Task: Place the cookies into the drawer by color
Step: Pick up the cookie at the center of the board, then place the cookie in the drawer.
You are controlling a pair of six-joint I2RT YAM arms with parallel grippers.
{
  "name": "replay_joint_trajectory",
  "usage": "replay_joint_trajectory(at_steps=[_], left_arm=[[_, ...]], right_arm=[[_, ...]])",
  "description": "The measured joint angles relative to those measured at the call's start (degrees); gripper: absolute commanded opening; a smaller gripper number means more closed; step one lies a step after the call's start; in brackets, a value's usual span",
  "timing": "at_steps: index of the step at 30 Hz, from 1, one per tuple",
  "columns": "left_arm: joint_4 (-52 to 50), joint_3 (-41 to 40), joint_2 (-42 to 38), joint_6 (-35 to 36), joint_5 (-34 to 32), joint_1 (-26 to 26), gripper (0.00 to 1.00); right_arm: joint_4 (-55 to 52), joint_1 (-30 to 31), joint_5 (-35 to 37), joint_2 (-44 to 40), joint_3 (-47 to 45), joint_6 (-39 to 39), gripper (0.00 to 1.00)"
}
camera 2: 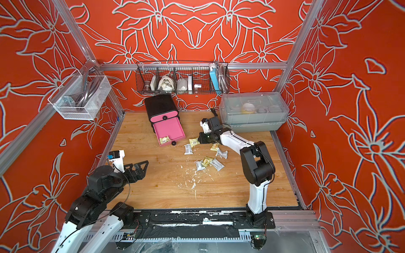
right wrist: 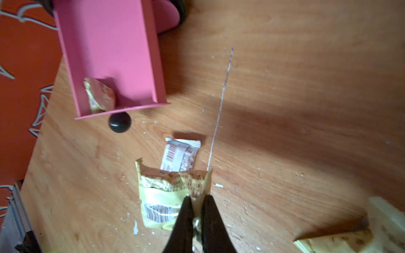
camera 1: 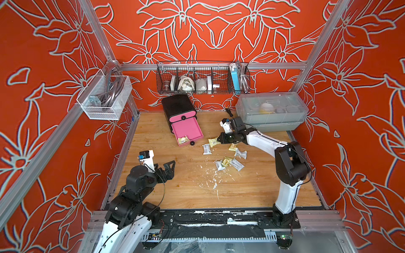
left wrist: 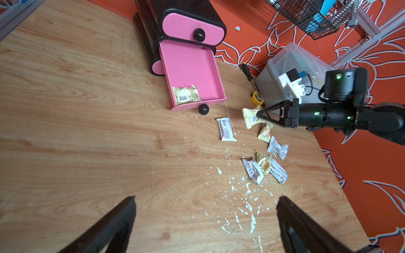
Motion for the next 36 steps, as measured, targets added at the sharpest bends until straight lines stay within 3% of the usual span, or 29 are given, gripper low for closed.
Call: replay_joint_trajectory(at_steps=[6,12,22,36], left_arm=[[0.0,0.0,-0.2,0.0,0.0,0.0,0.99],[0.0,0.0,-0.3,0.0,0.0,0.0,0.99],[0.0,0.0,-0.4,0.0,0.0,0.0,0.99],[0.0,-0.1,-0.5,0.0,0.0,0.0,0.99]], right_arm=[[-0.2,2.1,1.2,-3.0,4.3,0.1,0.0],[-1.9,5.1,4.0,-0.8,15.8,-1.4,0.0],[-3.5,8.2,7.9,14.0,31.3,-2.9,0.0],[-7.5,9.7,9.7,28.2,40.8,-2.7,0.0]])
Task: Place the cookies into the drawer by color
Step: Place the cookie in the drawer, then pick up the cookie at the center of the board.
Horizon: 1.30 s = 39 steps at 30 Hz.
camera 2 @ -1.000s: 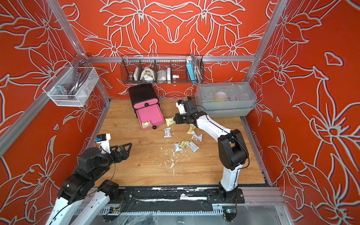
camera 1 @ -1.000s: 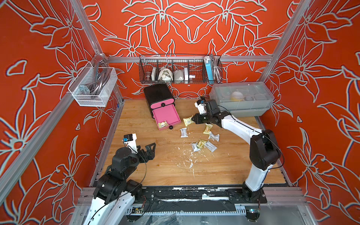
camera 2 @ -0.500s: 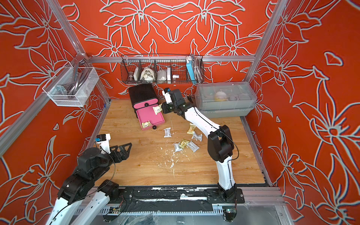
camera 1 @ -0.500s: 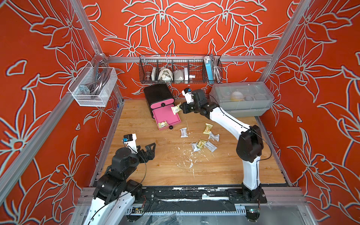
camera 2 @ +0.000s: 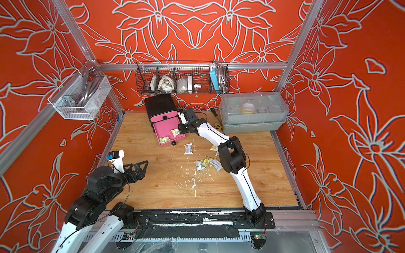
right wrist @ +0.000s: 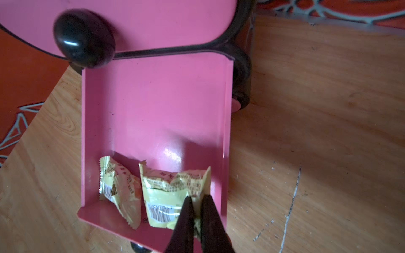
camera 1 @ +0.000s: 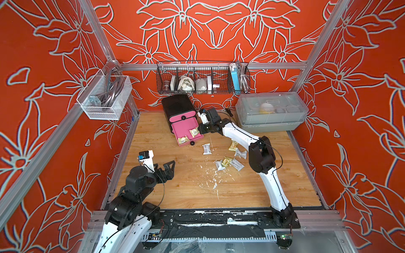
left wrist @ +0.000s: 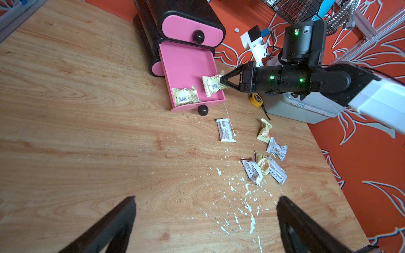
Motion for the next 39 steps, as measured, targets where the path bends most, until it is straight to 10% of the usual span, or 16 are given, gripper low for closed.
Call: replay_joint_trajectory(at_steps=[8,15,23,39], left_arm=[[0.0,0.0,-0.2,0.0,-0.2,0.0,0.99],[0.0,0.0,-0.3,0.0,-0.4,0.0,0.99],[0.0,0.0,-0.8,0.0,-0.5,0.0,0.99],[0.0,0.0,-1.0,0.0,-0.5,0.0,0.99]], right_arm=[[-1.1,1.5,0.0,3.0,3.3,0.6,0.04],[-2.8,2.8,0.6,3.0,3.4,1.0,0.33],[-4.1,3.0,2.9,0.0,0.5,0.0,0.35],[6.6,-4.1,13.0,-42.7,-44.4,1.3,0.37]])
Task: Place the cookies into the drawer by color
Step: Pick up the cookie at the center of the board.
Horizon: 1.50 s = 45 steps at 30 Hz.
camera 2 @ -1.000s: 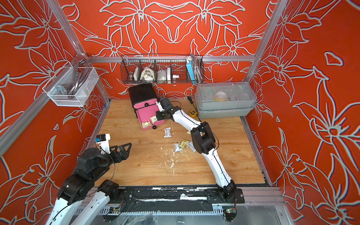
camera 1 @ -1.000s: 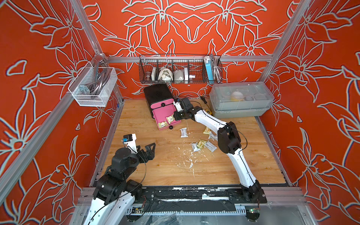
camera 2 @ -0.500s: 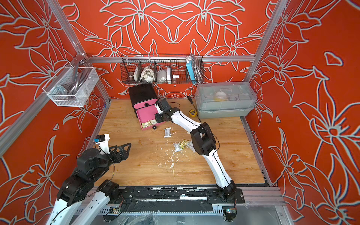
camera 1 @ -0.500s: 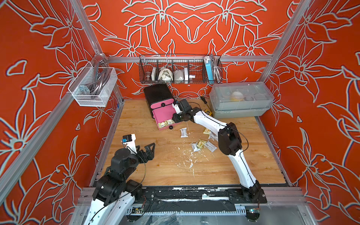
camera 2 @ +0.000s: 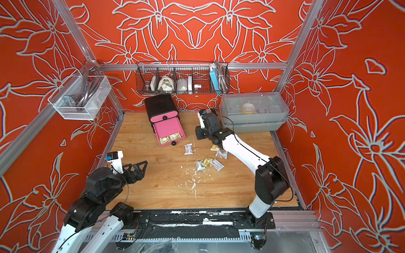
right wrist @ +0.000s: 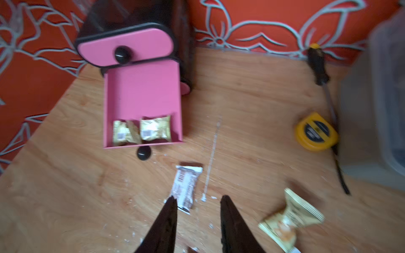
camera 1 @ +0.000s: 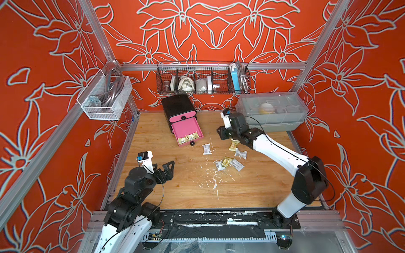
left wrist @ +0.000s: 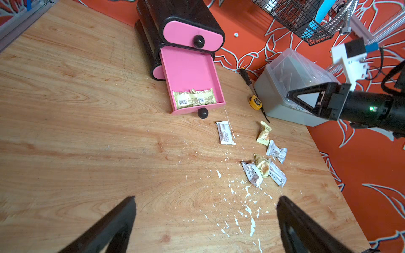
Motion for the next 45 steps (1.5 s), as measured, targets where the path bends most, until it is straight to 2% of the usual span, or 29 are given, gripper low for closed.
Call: replay_joint_trajectory(at_steps=[5,8,11,17,23,28,41,45], left_arm=[[0.0,0.0,0.0,0.0,0.1,0.0,0.99],[0.0,0.0,0.0,0.0,0.1,0.0,0.99],[0.0,0.0,0.0,0.0,0.1,0.0,0.99],[0.0,0.0,0.0,0.0,0.1,0.0,0.99],[0.0,0.0,0.0,0.0,0.1,0.0,0.99],[0.0,0.0,0.0,0.0,0.1,0.0,0.99],[1.3,-1.0,-2.0,1.5,5.1,0.0,0.99],[1.5,-1.0,-2.0,1.6,5.5,0.0,0.99]], right_arm=[[1.2,-5.3,2.5,-1.4,-9.4,1.6,0.39],[1.2,-7.5,2.9,-1.0,-12.5,2.7,0.46],[2.5,-9.6,2.8,1.0,-12.5,3.7,0.51],[7.8,-14.3,-1.9,7.5,-12.5,6.9,0.58],[13.1,-15.9,-5.8,12.0,-12.6,9.6,0.6],[17.6,-16.2,-8.9,15.3,-12.6,11.6,0.51],[21.6,-16.6,-12.7,17.6,-13.4,14.2,0.04],[21.6,-16.6,-13.6,16.6,-14.3,14.4,0.0]])
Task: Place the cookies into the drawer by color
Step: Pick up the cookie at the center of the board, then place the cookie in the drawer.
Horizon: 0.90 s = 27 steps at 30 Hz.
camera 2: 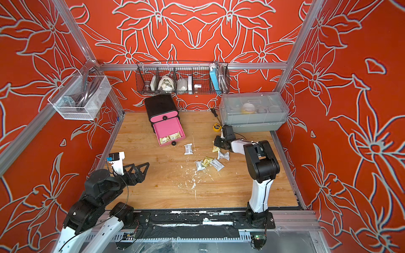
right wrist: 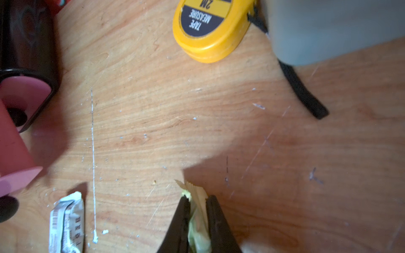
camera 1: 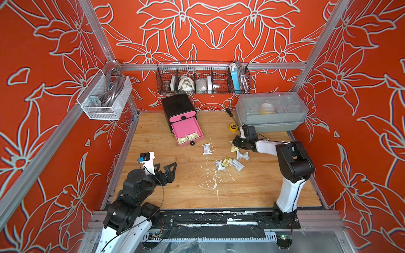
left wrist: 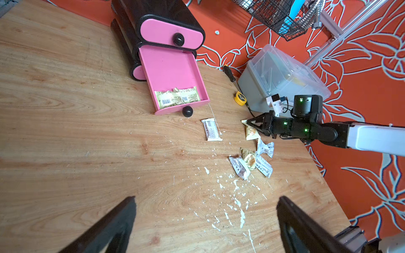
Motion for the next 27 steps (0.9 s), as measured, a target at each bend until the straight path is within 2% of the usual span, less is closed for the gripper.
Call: replay_joint_trajectory(at_steps=[9,14,21,27], left_arm=[[0.1,0.0,0.0,0.1,0.5,0.0,0.99],[0.2,0.0,0.0,0.1,0.5,0.0,0.99],[0.3,0.0,0.0,0.1,0.5,0.0,0.99],[0.3,0.0,0.1,0.1,0.5,0.0,0.99]], right_arm=[[0.6,1.3,-4.0,-10.2,-0.8,3.3,0.0],[0.4,6.7,-4.2,-13.5,3.6,4.2,0.0],[0.7,14.6,-4.0,-12.4,11.8,5.4,0.0],[3.8,18.6,-3.2,-3.2,23.3,7.2,0.0]])
